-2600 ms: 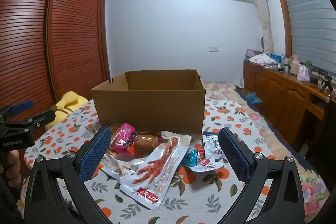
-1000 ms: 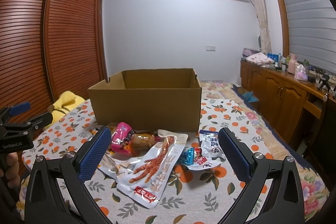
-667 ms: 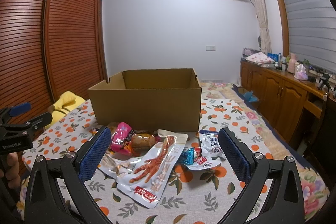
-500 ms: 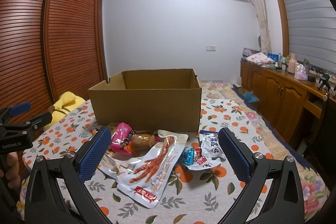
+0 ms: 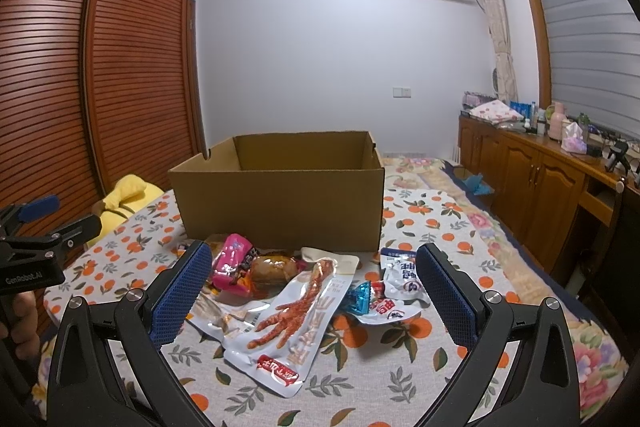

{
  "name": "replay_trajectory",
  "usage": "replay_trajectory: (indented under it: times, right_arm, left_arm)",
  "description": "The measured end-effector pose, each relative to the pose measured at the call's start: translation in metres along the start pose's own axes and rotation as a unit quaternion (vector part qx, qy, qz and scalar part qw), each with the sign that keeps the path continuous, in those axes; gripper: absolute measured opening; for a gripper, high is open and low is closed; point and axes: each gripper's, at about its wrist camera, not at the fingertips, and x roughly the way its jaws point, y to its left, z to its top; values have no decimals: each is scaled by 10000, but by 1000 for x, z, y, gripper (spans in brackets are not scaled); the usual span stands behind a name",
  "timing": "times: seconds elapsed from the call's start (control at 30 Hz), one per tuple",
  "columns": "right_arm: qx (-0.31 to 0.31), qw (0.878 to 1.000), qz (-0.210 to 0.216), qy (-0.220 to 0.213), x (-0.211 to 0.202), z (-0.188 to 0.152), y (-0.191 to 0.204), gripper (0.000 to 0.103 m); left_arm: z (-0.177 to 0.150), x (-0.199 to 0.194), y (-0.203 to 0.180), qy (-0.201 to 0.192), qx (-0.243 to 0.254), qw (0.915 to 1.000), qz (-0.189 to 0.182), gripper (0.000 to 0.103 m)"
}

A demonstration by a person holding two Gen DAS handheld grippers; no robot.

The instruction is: Organize snacks

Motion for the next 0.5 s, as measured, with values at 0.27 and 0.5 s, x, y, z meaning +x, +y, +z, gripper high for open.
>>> replay_trajectory:
  times: [0.27, 0.5]
  right_arm:
    - [5, 10000, 5, 15, 0, 0, 0, 103]
    - [-37, 9998, 15, 175, 6, -3, 1, 103]
  left_arm:
    - [0, 1, 0, 7, 5, 10000, 10, 103]
    - [-4, 9, 4, 109, -31, 9999, -23, 103]
